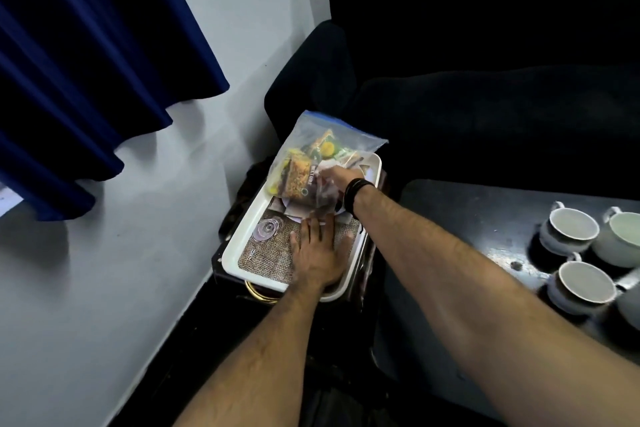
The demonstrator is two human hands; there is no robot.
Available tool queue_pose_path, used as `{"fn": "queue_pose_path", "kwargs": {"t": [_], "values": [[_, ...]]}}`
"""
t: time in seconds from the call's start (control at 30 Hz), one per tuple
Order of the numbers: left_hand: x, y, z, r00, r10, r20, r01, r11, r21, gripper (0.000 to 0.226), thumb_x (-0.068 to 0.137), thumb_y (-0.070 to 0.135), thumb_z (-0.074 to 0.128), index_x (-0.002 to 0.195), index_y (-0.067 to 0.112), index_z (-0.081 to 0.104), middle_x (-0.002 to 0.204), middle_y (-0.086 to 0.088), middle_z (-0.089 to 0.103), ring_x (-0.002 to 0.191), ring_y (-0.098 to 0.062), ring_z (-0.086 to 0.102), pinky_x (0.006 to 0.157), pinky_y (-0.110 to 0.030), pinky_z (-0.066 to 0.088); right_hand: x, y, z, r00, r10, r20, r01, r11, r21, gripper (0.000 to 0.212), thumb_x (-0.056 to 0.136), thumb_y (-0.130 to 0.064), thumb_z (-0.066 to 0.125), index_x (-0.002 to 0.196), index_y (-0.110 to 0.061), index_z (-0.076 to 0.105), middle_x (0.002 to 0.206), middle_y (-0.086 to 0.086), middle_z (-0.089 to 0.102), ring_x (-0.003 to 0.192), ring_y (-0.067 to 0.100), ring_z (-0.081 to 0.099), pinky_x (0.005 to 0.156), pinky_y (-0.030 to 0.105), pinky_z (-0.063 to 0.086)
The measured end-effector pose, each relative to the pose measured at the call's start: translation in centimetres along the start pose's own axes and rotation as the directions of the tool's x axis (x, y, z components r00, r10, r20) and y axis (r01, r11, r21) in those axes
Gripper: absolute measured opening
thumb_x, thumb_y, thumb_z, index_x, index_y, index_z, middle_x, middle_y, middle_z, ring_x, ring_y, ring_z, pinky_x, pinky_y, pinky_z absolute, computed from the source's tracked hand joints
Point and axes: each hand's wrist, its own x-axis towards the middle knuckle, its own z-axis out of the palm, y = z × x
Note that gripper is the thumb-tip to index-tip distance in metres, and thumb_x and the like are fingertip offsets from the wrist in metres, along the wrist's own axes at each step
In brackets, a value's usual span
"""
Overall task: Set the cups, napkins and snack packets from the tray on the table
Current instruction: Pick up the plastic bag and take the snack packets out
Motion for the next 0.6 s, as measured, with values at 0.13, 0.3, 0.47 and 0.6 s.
{"fn": "queue_pose_path", "kwargs": {"t": [0.13, 0.3, 0.47, 0.6], "values": [[0.3, -0.1, 0.0, 1.0, -0.009, 0.018, 0.009, 1.0, -0.027, 0.075, 0.096, 0.064, 0.02, 0.158, 0.026, 0.002, 0.166, -0.013, 0.0, 0.153, -0.03, -0.005, 0.119, -0.055, -0.005, -0.4, 1.2, 0.5, 0.984, -0.153, -0.087, 0.15, 0.988, -0.034, 0.046, 0.088, -0.011, 0.062, 0.133, -0.007, 0.055, 0.128, 0.015, 0.062, 0.113, 0.031, 0.061, 0.089, 0.032, 0.05], [0.1, 0.3, -0.8, 0.997, -0.023, 0.075, 0.025, 1.0, -0.015, 0.075, 0.095, 0.067, 0.017, 0.157, 0.028, 0.001, 0.166, -0.01, -0.004, 0.153, -0.029, -0.006, 0.119, -0.055, -0.004, -3.1, -1.4, -2.3, 0.95, -0.278, -0.145, 0.297, 0.945, 0.135, 0.02, 0.087, -0.011, 0.061, 0.104, -0.012, 0.071, 0.075, 0.001, 0.067, 0.068, 0.015, 0.061, 0.059, 0.024, 0.046], [0.1, 1.6, -3.9, 0.962, -0.07, 0.266, 0.079, 0.997, -0.026, 0.077, 0.098, 0.058, 0.031, 0.158, 0.025, -0.002, 0.165, -0.011, -0.01, 0.153, -0.031, -0.007, 0.121, -0.051, -0.001, -6.4, -5.5, -10.0, 0.888, -0.423, -0.179, 0.448, 0.885, 0.126, 0.008, 0.087, -0.018, 0.065, 0.088, -0.02, 0.072, 0.096, 0.007, 0.071, 0.092, 0.023, 0.065, 0.091, 0.045, 0.054], [-1.0, 4.2, -6.5, 0.965, 0.006, 0.261, 0.09, 0.93, -0.355, 0.074, 0.097, 0.043, 0.048, 0.158, 0.021, 0.012, 0.166, -0.008, 0.006, 0.151, -0.03, 0.015, 0.122, -0.048, 0.019, -9.3, -5.1, -15.7, 0.829, -0.508, -0.235, 0.54, 0.836, 0.098, 0.012, 0.091, -0.016, 0.06, 0.094, -0.007, 0.067, 0.097, 0.009, 0.07, 0.091, 0.022, 0.062, 0.082, 0.04, 0.051]]}}
